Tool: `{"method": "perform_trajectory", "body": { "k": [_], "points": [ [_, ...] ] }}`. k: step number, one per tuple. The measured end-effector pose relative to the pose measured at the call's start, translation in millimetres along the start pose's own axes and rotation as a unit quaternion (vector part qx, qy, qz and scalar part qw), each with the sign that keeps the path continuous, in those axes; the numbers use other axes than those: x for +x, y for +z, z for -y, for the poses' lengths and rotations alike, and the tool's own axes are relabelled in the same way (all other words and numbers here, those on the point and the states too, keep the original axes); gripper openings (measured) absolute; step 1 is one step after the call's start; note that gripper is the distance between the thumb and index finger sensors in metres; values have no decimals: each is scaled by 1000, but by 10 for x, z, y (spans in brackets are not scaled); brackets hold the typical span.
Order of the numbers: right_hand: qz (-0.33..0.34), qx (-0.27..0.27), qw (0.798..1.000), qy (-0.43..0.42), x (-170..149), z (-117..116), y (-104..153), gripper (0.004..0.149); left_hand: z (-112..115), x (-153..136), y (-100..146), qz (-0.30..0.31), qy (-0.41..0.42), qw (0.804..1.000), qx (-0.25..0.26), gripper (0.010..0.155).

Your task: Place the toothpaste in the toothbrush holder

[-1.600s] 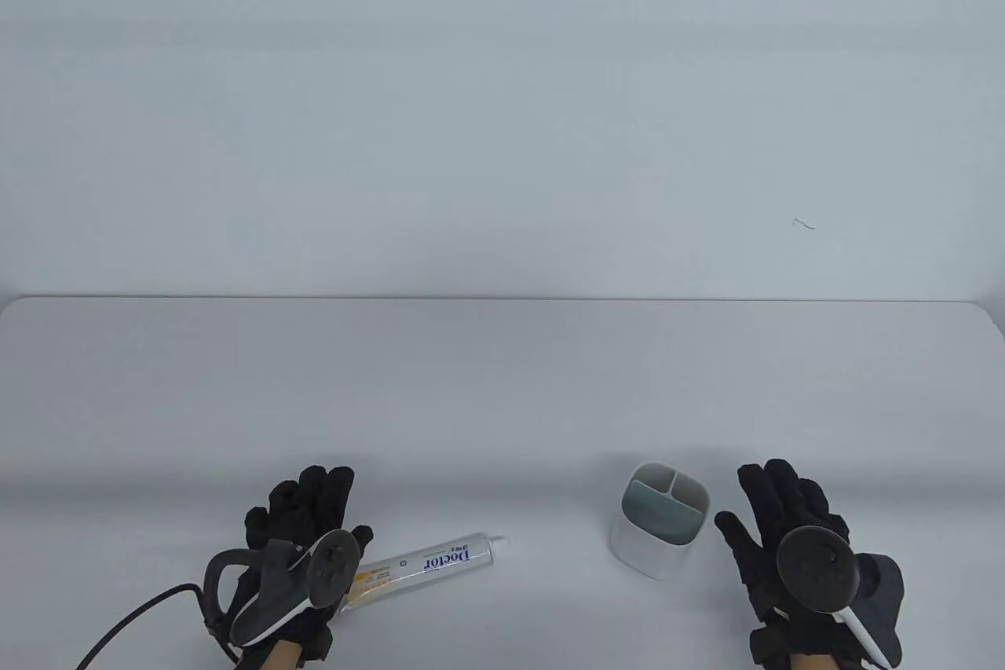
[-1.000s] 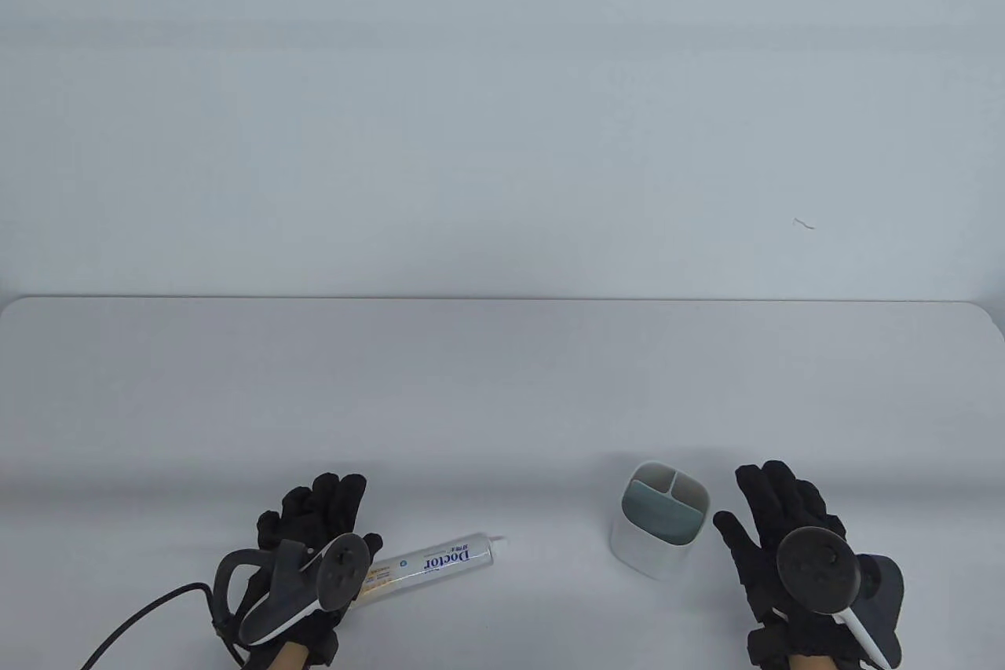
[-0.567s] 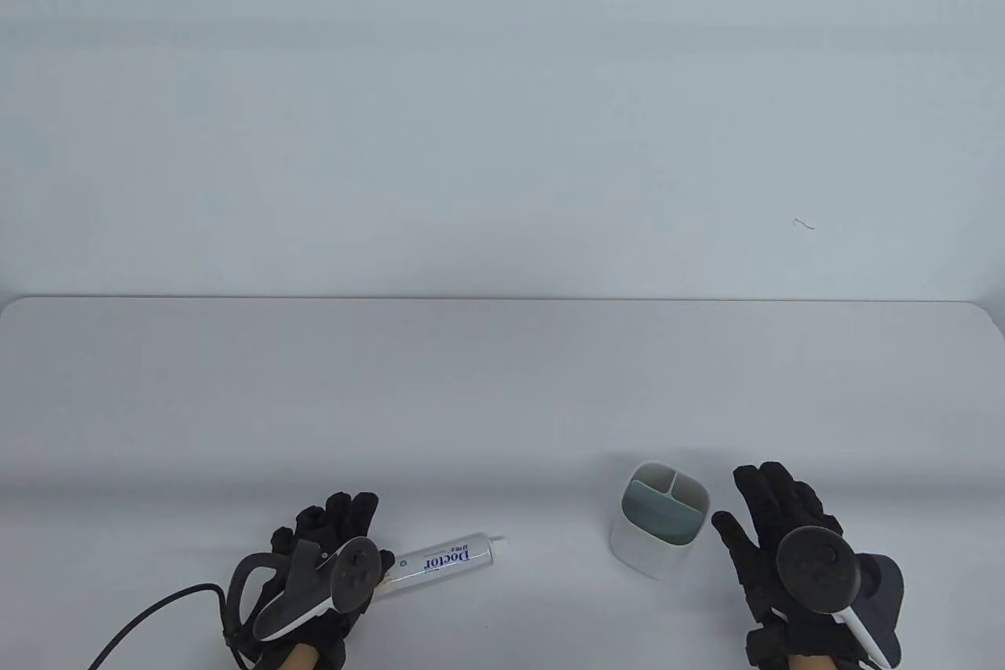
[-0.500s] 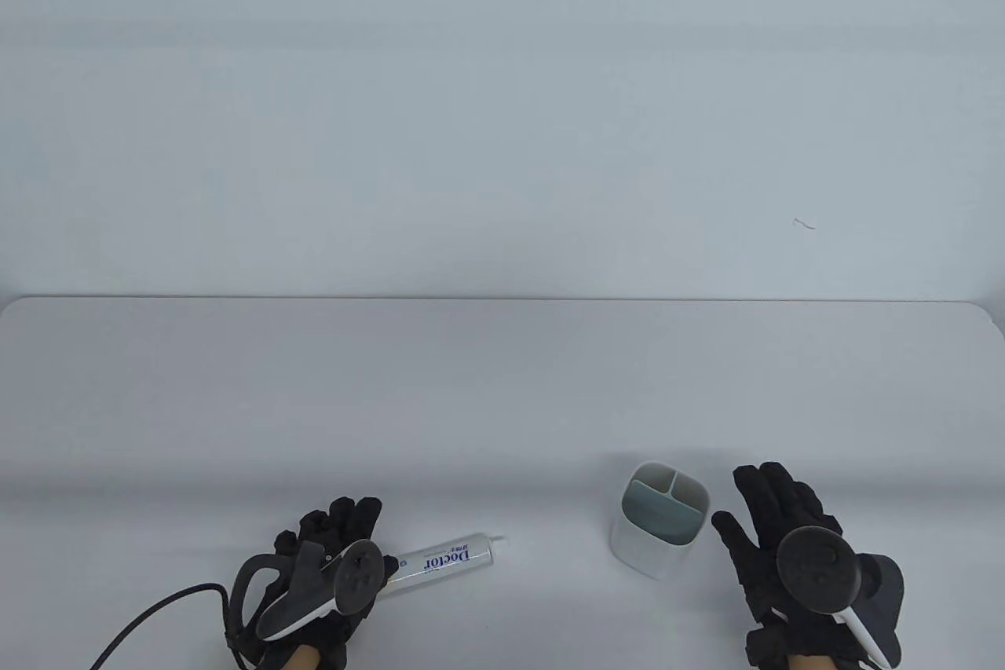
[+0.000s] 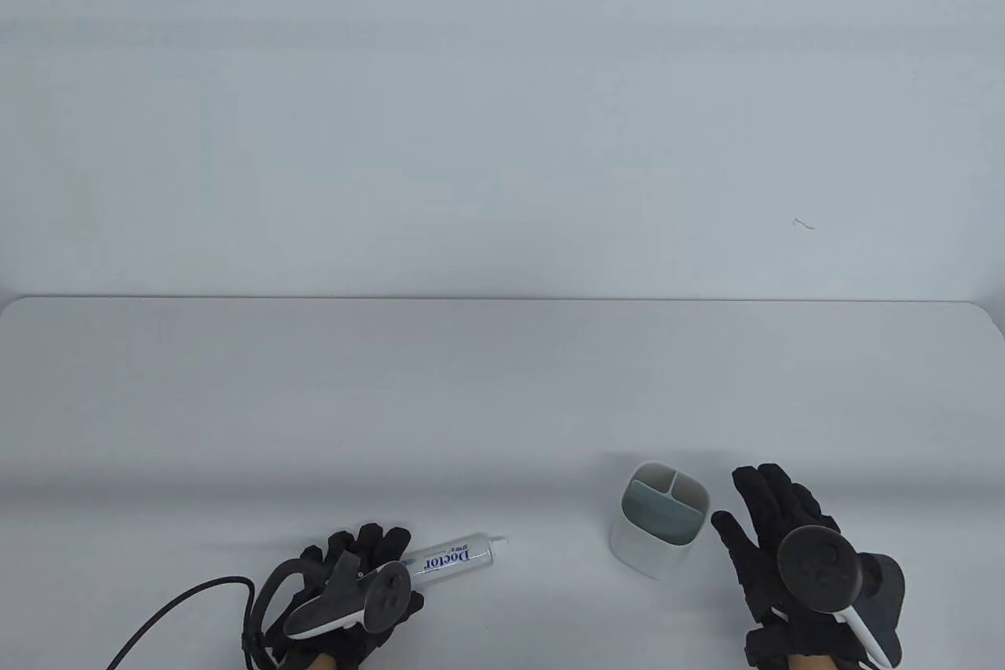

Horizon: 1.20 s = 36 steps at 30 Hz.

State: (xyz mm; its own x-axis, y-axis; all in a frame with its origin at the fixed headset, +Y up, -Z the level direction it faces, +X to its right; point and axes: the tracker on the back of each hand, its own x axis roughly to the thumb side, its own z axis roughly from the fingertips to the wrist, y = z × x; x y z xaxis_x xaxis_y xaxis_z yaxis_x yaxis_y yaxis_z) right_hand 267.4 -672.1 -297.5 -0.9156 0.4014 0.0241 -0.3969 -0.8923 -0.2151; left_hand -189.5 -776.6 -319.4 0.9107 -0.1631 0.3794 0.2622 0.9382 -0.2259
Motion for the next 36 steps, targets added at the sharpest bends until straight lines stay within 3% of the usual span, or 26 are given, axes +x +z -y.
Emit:
{"method": "perform_trajectory", "body": {
  "k": [14,36],
  "points": [
    [0,2,1000,-3,3,-1,-1,63,57,36,-31,-19,-47,999,-14,69],
    [1,5,1000,-5,11,-12,0,62,34,42,-70,-35,-22,999,-10,59]
  ]
}}
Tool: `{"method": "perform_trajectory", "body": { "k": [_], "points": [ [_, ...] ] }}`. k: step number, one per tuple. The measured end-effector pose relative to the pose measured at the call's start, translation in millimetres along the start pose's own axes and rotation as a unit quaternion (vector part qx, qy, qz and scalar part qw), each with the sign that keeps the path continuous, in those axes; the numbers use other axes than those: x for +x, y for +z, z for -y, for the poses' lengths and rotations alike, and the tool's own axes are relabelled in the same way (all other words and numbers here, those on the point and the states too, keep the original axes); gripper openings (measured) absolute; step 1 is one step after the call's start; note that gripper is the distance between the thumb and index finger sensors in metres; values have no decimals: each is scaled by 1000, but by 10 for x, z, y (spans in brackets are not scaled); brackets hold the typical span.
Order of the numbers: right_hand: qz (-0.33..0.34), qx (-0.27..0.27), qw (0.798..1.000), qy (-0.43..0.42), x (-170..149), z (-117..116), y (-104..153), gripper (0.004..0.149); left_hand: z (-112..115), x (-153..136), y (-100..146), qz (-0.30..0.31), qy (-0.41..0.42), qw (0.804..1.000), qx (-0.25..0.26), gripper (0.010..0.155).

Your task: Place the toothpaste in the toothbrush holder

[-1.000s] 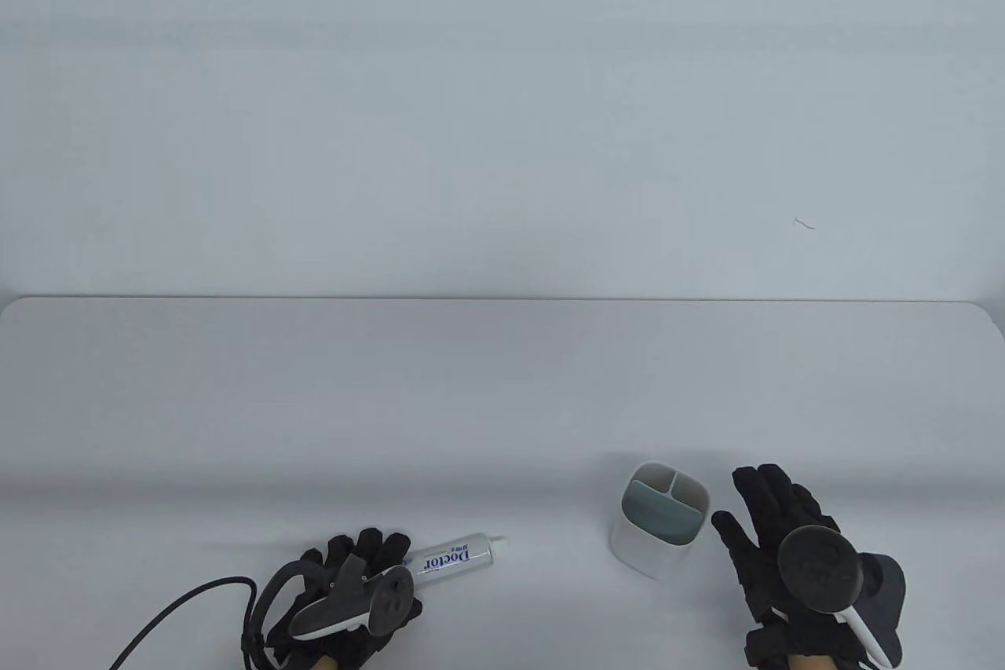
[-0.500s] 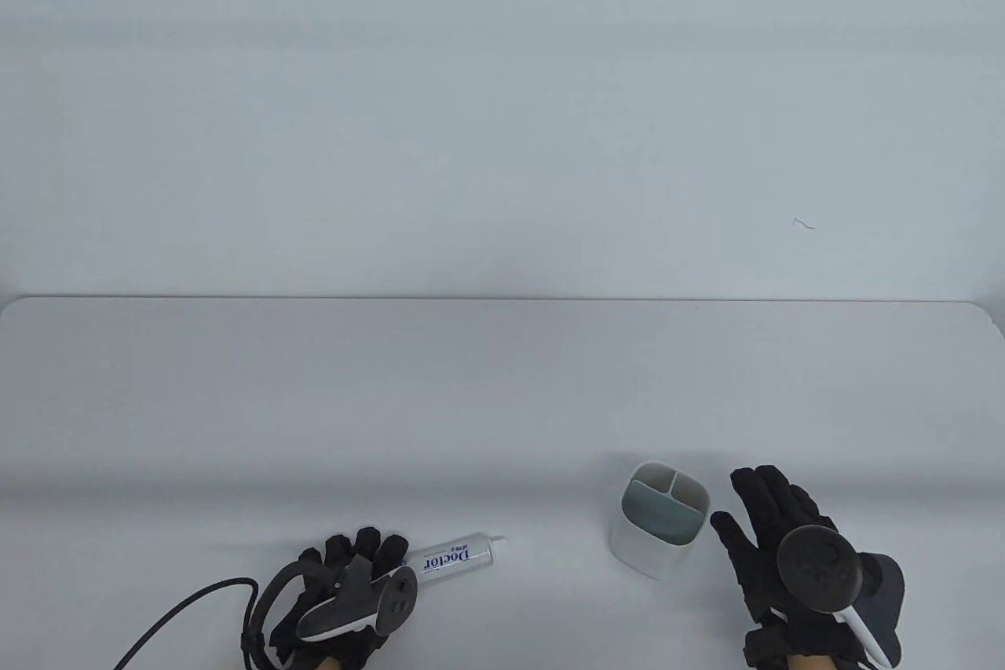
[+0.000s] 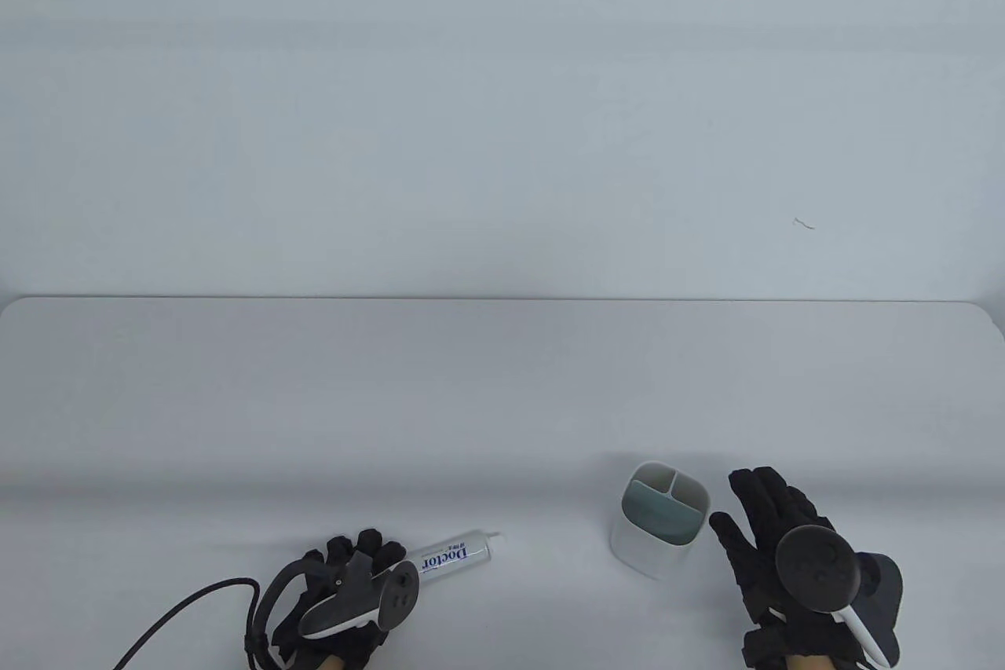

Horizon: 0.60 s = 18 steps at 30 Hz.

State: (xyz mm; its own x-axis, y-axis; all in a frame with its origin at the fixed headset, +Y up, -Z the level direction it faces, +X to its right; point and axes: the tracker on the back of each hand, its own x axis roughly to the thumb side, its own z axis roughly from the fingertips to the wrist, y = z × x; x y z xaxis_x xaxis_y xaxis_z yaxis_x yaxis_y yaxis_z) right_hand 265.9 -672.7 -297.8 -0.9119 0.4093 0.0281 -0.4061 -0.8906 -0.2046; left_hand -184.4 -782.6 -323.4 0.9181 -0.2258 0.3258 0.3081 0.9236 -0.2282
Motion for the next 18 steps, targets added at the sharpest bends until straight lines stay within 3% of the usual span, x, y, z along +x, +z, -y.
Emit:
{"method": "perform_trajectory", "body": {
  "k": [13,18],
  "points": [
    [-2,8,1000,-6,7,-13,-5,62,-45,53,-10,-2,-35,998,43,51],
    [-2,10,1000,-7,8,-16,-5,61,-82,91,-14,-7,-44,998,46,55]
  ]
}}
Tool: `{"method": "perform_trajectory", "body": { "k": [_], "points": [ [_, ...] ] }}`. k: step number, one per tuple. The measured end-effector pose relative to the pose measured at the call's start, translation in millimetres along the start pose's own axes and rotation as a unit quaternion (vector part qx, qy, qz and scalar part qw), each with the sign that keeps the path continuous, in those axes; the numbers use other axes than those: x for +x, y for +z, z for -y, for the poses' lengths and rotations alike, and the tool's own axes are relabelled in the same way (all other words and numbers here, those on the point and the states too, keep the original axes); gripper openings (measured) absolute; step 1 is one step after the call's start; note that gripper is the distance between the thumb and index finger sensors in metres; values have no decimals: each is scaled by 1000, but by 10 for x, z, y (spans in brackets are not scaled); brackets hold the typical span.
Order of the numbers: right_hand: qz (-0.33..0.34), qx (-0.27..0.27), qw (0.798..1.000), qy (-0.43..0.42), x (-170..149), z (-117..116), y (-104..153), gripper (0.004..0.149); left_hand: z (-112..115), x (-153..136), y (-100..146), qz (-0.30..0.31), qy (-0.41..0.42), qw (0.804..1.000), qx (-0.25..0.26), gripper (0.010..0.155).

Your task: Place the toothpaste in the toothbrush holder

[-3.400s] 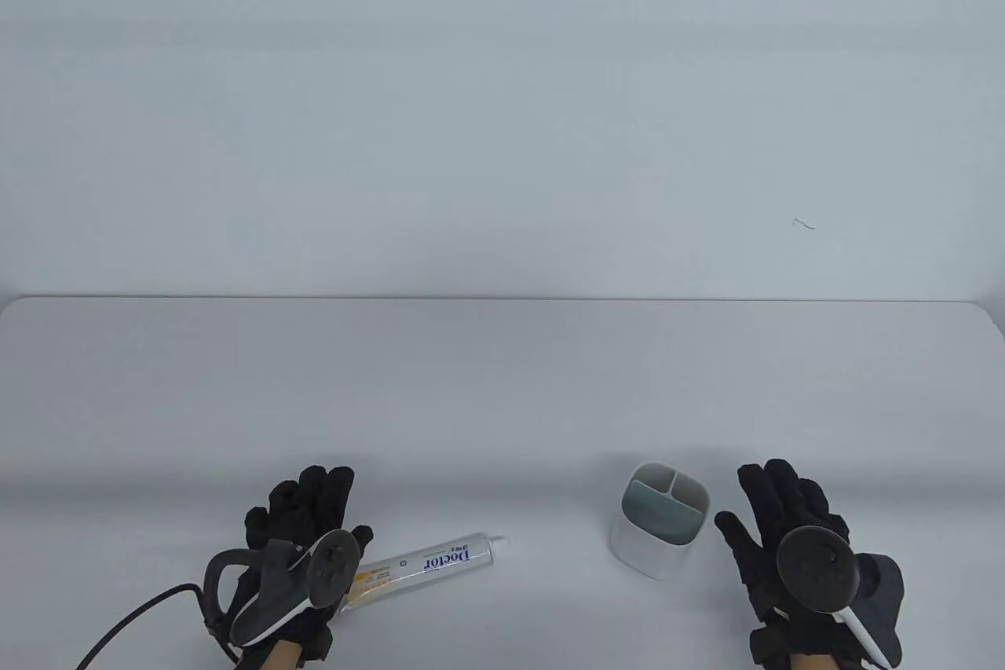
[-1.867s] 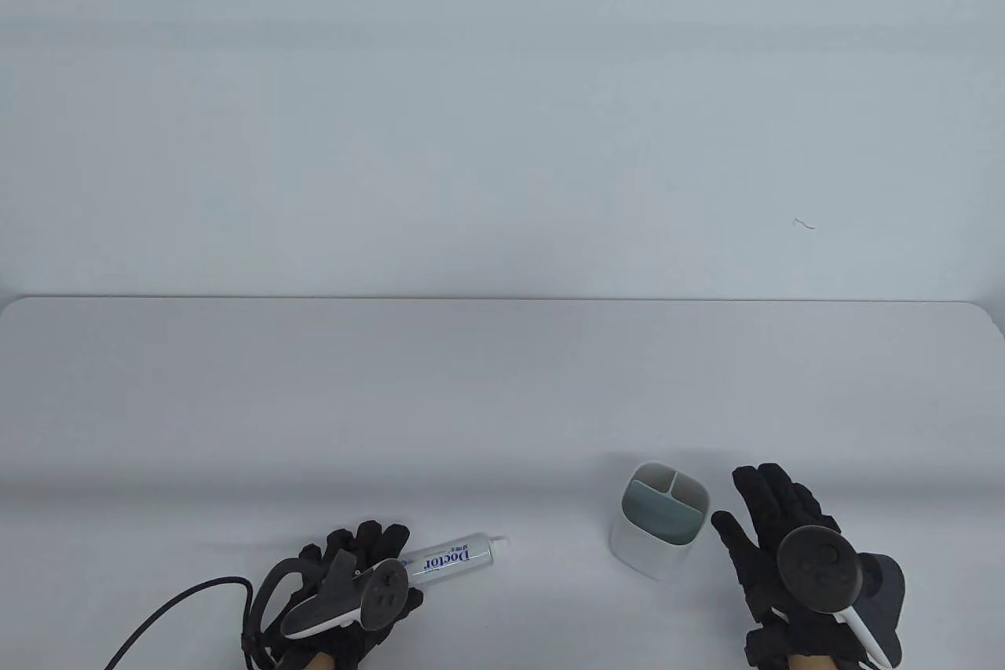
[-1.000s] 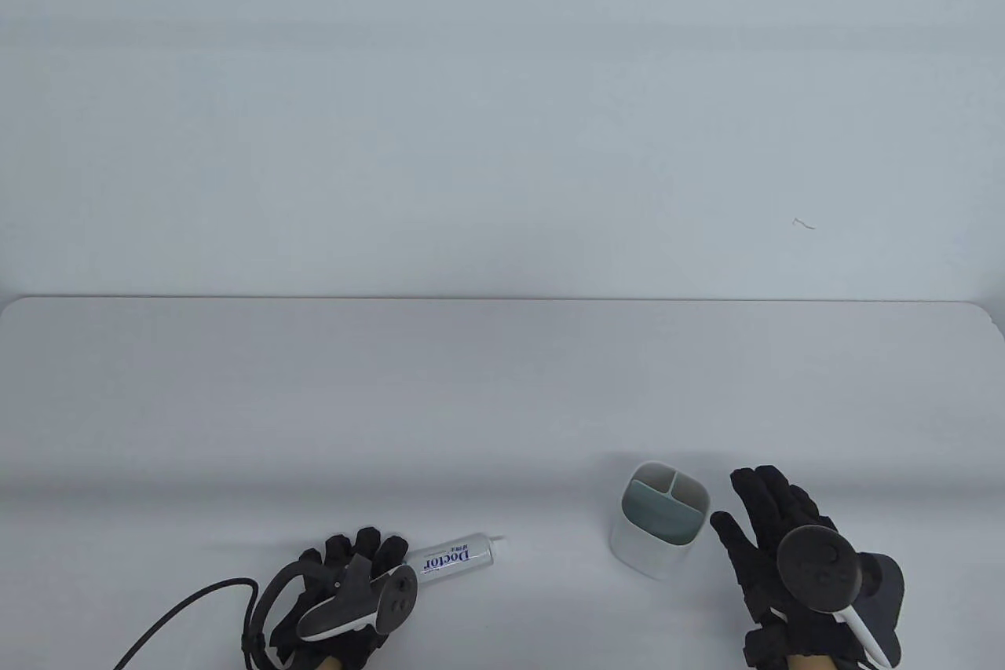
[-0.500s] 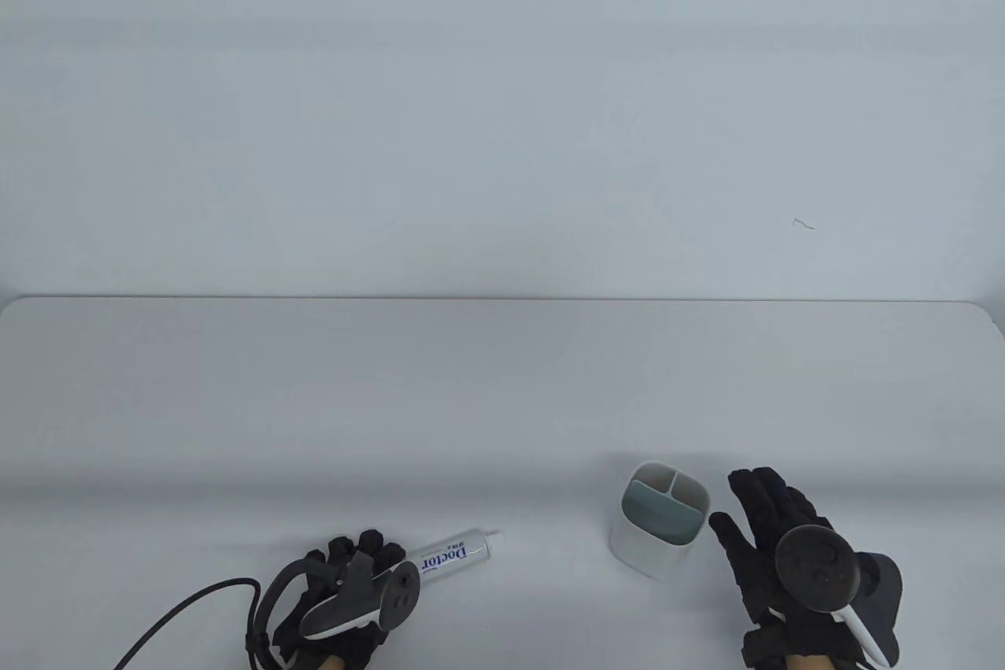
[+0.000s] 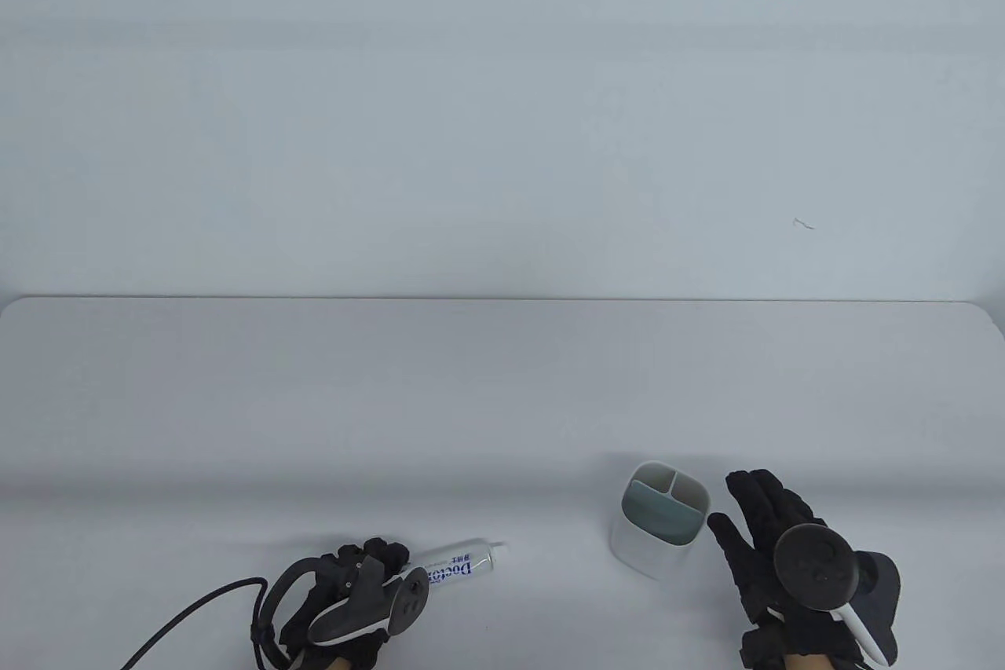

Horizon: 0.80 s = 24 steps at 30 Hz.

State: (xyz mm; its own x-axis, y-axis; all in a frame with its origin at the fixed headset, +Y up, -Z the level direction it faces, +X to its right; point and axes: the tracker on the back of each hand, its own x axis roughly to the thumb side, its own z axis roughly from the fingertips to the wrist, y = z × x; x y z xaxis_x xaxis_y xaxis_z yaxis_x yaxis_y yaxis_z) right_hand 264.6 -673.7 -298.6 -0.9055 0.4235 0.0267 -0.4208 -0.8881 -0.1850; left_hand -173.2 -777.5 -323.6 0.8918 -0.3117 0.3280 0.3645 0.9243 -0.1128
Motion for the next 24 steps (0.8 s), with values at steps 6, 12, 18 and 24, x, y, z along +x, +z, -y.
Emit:
{"method": "perform_trajectory", "body": {
  "k": [6,12,18,24],
  "points": [
    [0,3,1000,-1,3,-5,-1,61,-25,62,8,3,-39,999,16,54],
    [0,3,1000,-2,3,-6,-1,61,-30,82,11,8,-56,998,30,54],
    [0,5,1000,-4,8,-12,-5,61,-45,84,19,11,-64,997,39,55],
    [0,5,1000,-5,10,-14,-5,61,-48,91,23,20,-67,997,42,55]
  ]
}}
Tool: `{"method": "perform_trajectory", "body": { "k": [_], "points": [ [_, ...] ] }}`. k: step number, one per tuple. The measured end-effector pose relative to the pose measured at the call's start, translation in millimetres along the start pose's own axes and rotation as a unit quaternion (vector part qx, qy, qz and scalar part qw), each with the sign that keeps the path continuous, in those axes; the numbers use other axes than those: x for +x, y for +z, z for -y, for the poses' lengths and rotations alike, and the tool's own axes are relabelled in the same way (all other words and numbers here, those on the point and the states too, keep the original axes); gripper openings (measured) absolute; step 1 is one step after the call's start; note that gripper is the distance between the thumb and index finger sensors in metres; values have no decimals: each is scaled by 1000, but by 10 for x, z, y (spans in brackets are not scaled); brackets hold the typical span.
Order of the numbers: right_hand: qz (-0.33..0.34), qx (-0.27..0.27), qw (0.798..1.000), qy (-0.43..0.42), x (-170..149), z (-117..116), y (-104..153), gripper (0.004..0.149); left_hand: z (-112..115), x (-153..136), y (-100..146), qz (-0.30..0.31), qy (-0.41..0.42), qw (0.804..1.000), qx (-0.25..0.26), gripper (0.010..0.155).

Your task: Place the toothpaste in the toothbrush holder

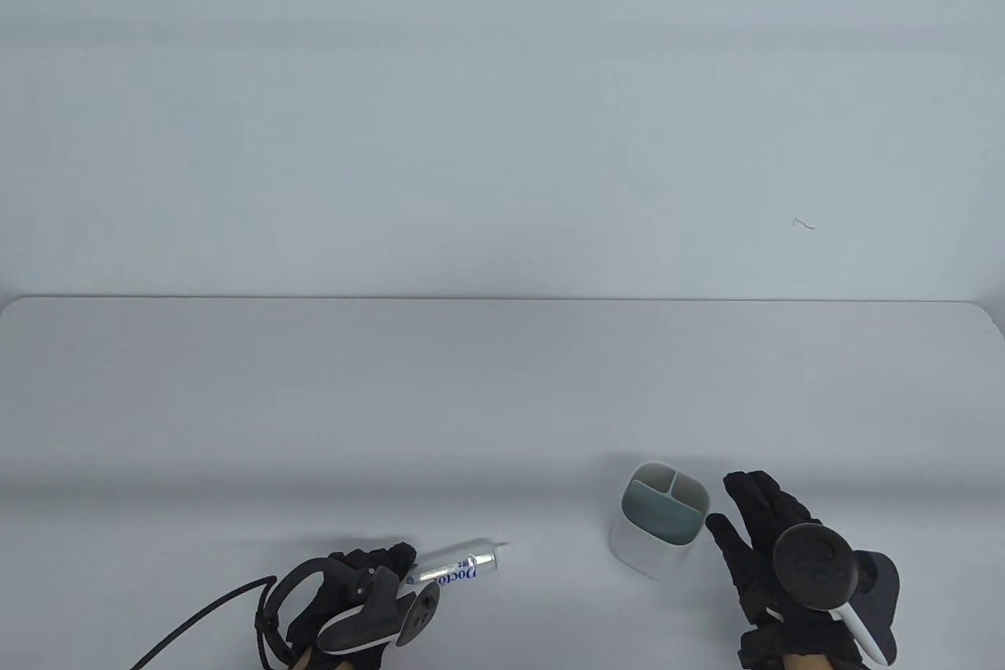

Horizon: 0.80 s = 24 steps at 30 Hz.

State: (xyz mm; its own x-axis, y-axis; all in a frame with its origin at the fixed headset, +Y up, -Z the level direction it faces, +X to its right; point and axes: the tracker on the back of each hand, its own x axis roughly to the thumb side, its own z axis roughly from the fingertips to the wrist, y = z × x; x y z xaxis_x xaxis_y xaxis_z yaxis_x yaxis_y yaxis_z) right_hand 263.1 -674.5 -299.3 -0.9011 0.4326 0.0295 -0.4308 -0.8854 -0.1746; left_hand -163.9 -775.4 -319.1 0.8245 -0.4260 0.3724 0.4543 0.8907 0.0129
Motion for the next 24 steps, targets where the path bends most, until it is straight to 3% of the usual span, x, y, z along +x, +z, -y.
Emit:
{"method": "perform_trajectory", "body": {
  "k": [15,24],
  "points": [
    [0,3,1000,-1,4,-9,-1,61,29,12,-2,28,24,999,-31,64],
    [0,6,1000,-2,7,-13,-3,61,42,-38,-1,13,56,997,-52,70]
  ]
}}
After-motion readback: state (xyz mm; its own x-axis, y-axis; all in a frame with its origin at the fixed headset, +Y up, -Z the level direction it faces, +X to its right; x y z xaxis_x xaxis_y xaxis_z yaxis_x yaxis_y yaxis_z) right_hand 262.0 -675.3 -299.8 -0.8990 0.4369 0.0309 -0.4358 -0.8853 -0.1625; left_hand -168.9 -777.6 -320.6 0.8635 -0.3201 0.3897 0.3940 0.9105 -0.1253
